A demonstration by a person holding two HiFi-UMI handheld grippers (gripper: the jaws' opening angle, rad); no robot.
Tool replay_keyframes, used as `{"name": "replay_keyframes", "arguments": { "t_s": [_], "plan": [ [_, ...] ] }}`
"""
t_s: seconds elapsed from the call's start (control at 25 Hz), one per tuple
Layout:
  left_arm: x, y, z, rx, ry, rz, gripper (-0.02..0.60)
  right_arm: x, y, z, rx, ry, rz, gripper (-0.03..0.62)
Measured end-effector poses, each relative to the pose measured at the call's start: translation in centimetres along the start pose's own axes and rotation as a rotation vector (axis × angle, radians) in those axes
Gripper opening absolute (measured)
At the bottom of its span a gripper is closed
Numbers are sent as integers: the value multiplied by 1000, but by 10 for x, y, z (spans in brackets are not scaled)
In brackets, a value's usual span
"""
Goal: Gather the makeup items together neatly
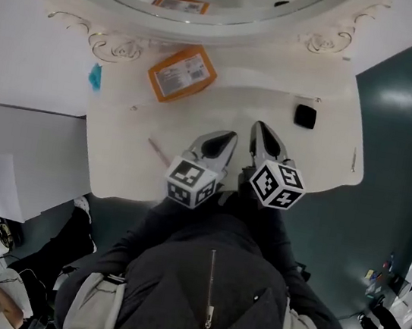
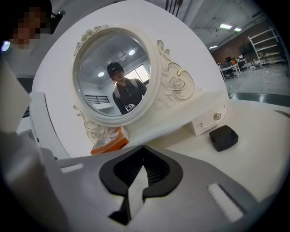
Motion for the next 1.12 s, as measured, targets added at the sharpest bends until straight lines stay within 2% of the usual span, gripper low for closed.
{"name": "replay_keyframes", "arguments": {
  "t_s": [0.48,0.64,0.76,0.96,1.12],
  "plan": [
    [-32,-41,-8,27,6,-25,11,-48,12,7,30,-8,-47,12],
    [-44,-54,-9,39,8,-27,11,-64,15,12,43,-9,-47,37],
    [-50,-63,-8,40,20,-24,11,-78,19,17,41,-3,-79,81],
    [-57,-77,-9,42,44,-13,11,-98,23,23,42,-3,-113,114],
    [-62,-88,-12,56,50,-7,11,-110,26,25,44,-1,-124,186]
  ]
}}
Point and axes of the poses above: the fingertips, and each gripper's own axes: y backward along the fingers, x to its left, z out of its top, the point moved 1 cm from there along y, backward along the fingers, and after that the axes turned 4 degrees about y, right-handed, at the moved point
